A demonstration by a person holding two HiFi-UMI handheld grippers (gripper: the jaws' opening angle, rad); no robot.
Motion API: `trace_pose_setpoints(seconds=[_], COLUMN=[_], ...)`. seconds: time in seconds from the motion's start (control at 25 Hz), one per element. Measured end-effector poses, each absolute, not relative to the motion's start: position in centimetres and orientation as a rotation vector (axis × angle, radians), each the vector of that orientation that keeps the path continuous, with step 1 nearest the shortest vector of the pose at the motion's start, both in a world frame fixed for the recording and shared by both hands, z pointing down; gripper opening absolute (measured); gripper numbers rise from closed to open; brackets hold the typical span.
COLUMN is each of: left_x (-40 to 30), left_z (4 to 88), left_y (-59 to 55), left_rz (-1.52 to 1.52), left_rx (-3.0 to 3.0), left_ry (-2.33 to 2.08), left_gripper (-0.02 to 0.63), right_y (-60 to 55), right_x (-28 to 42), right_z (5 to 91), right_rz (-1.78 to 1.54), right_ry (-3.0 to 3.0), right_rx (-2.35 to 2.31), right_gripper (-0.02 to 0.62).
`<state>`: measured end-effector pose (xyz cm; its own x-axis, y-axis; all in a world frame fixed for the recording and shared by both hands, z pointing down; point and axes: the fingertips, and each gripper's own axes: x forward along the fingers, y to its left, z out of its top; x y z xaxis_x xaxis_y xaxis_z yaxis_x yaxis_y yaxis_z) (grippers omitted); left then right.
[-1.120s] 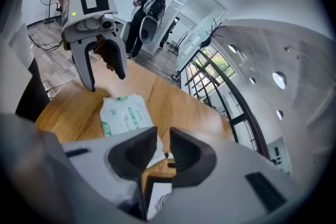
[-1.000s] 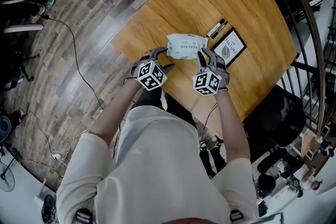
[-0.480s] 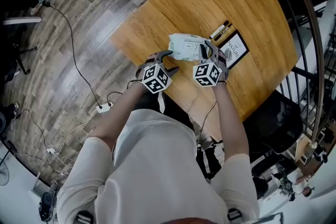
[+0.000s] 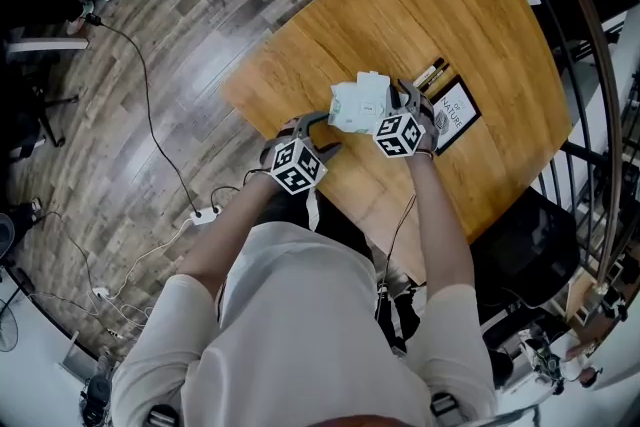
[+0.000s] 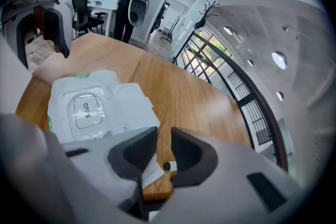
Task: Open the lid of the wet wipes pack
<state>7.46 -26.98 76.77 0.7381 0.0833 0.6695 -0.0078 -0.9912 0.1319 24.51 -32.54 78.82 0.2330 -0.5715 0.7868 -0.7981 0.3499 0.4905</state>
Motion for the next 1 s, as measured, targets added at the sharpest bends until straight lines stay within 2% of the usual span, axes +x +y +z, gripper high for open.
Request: trace_pose_setpoints(seconds=[0.56,1.0], left_x=[6.5,4.8], left_z=[73.7,65.5], left_y=[-27.7,-24.7], left_rz=[1.055,0.908], left_rx=[2.852,2.854], left_ry=[0.020,-0.254], left_gripper=[0.279,0.195], right_y=[-30.8,-23.3], right_x=[23.6,20.3], right_z=[74.2,63.0], right_rz=[0.254,0.184], right_ry=[-1.465,-1.598], right_rx=[1.395,1.496], right_gripper=[0.071,0.067])
